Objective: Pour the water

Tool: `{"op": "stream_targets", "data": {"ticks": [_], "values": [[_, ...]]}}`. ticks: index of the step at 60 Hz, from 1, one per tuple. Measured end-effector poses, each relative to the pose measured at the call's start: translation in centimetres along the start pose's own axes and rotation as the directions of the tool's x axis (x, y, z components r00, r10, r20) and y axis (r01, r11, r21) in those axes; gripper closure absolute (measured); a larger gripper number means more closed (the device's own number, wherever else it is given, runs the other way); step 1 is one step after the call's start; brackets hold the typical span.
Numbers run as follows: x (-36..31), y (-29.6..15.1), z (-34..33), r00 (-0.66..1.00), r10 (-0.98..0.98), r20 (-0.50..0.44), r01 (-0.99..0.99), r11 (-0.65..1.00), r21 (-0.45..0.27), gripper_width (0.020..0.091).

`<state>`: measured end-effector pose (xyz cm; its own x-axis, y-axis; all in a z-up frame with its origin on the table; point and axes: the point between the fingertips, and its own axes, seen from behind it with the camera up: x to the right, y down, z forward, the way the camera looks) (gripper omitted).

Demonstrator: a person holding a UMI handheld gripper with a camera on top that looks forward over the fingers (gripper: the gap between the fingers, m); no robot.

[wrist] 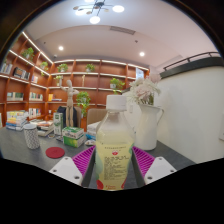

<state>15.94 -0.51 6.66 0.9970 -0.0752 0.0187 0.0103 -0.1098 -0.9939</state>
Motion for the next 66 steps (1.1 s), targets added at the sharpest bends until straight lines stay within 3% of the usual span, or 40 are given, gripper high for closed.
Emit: {"op": "stream_targets", "data": {"ticks": [4,13,19,35,47,58,66], "values": [[-0.3,-0.4,0.1,1.000,-0.014,0.003,0.014,1.000,0.019,0.0536],[-0.5,-0.4,-0.1,1.000,0.007,0.011,-0.007,1.000,0.015,0.0620],[-0.9,-0.2,-0.2,1.000,0.004,0.027,-0.005,1.000,0.016,0.0723],[-1.7,-0.4,-0.1,0.996,-0.092,0.006,0.092,0.996,0.004,0.0725],[-6.0,-2.7,1.6,0.924,-0.380,0.039,0.380,0.925,0.007,0.0723],[-13.3,-4.7,5.0,0.658,-0.751,0.056,0.748,0.660,0.071,0.0724],[-17.9,-5.9,7.3,0.406,-0.913,0.031,0.906,0.407,0.117,0.0725]]}}
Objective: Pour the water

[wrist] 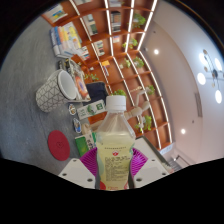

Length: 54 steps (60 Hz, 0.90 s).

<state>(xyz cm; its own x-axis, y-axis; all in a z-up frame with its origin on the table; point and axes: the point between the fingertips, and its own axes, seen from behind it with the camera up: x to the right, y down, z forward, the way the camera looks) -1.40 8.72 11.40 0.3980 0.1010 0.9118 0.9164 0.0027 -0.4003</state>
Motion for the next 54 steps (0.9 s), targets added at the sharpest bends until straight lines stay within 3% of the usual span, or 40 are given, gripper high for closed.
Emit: {"op": "stream_targets", "data": {"ticks": [12,33,44,54], "values": [[0.0,-4.8,3.0,0.925,-0.377,-0.046,0.379,0.924,0.054,0.0723],[0.8,-10.6,4.7,0.538,-0.812,-0.225,0.836,0.548,0.020,0.0722],[0.2,-10.9,5.4,0.487,-0.843,-0.228,0.867,0.498,0.012,0.0722],[0.3,-10.1,4.7,0.690,-0.698,-0.192,0.719,0.692,0.069,0.0721]]}}
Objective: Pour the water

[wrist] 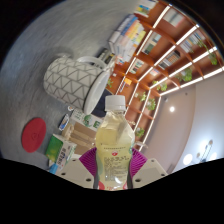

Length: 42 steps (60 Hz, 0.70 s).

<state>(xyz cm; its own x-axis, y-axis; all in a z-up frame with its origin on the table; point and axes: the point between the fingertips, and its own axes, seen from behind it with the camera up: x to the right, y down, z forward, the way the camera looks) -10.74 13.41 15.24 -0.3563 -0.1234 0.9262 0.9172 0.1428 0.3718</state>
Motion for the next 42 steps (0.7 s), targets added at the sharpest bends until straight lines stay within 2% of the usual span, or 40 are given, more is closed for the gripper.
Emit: {"op": "stream_targets", "data": {"ticks": [5,11,17,22,32,42], "values": [[-0.6,0.6,-1.1,0.974,0.226,0.026,-0.226,0.974,-0.013,0.0722],[-1.8,1.2,-1.9,0.848,0.523,0.086,-0.523,0.852,-0.027,0.0723],[-2.5,1.6,-2.6,0.627,0.771,0.113,-0.771,0.635,-0.053,0.0721],[-3.3,1.5,-2.7,0.375,0.918,0.129,-0.918,0.388,-0.088,0.0721],[-5.0,0.7,-2.6,-0.147,0.971,0.188,-0.979,-0.116,-0.167,0.0721],[-6.0,-1.0,-2.3,-0.378,0.900,0.216,-0.919,-0.336,-0.209,0.0723]]}}
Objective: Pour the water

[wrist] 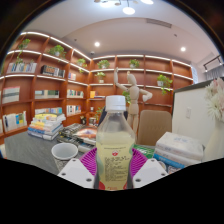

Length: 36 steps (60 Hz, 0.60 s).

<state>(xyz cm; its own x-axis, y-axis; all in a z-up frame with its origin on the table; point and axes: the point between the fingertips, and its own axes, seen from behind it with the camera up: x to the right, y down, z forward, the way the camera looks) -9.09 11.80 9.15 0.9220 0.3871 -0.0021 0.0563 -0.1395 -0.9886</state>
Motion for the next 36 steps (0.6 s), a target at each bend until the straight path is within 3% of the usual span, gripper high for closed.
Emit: {"op": "stream_targets", "data": {"ticks": [26,36], "values": [[-0.3,1.4,0.5,0.999,0.046,-0.019,-0.046,0.998,0.040,0.0699],[0.0,1.5,0.4,0.998,0.051,-0.044,-0.050,0.998,0.022,0.0585]]}}
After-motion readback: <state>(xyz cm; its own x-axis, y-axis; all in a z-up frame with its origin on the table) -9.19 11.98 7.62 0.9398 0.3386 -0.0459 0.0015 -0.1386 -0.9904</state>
